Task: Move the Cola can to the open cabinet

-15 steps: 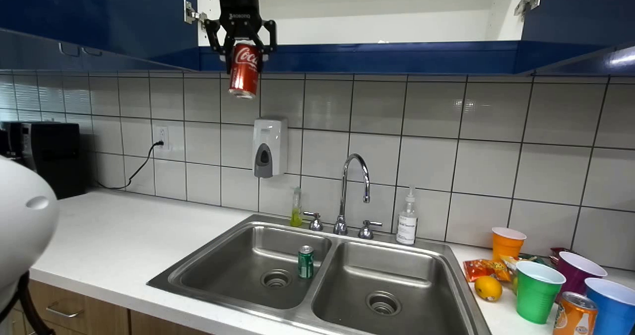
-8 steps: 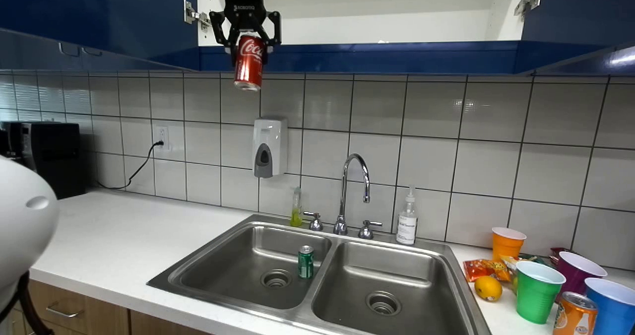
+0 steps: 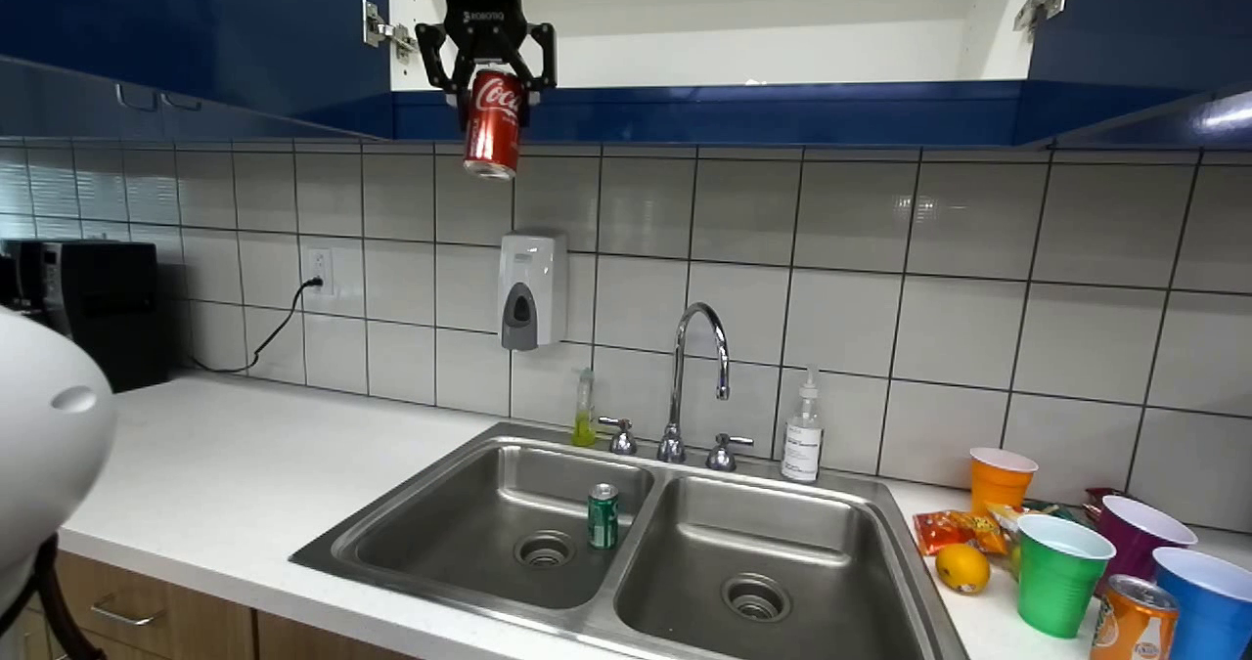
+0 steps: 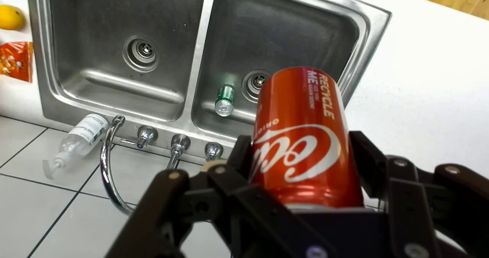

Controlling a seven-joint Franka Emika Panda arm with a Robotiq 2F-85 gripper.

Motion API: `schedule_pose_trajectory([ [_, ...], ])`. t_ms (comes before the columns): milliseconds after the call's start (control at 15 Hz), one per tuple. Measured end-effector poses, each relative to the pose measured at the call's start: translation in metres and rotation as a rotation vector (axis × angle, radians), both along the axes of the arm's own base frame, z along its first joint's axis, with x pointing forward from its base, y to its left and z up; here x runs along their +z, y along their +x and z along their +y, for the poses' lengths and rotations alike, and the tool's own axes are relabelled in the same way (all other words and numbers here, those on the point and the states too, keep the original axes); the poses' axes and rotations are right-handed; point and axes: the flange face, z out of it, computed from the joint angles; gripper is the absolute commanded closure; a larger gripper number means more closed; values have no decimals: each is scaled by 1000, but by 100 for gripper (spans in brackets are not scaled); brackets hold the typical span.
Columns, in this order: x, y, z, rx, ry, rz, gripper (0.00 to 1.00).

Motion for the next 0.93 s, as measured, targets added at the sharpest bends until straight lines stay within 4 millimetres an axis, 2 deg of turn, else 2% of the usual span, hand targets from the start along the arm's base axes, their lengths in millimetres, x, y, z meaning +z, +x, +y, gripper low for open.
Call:
schedule_pose_trajectory([
  [533,0,0,0,0,0,0,34],
  [600,0,0,0,0,0,0,59],
  [933,-5,2,0,0,0,11,59],
])
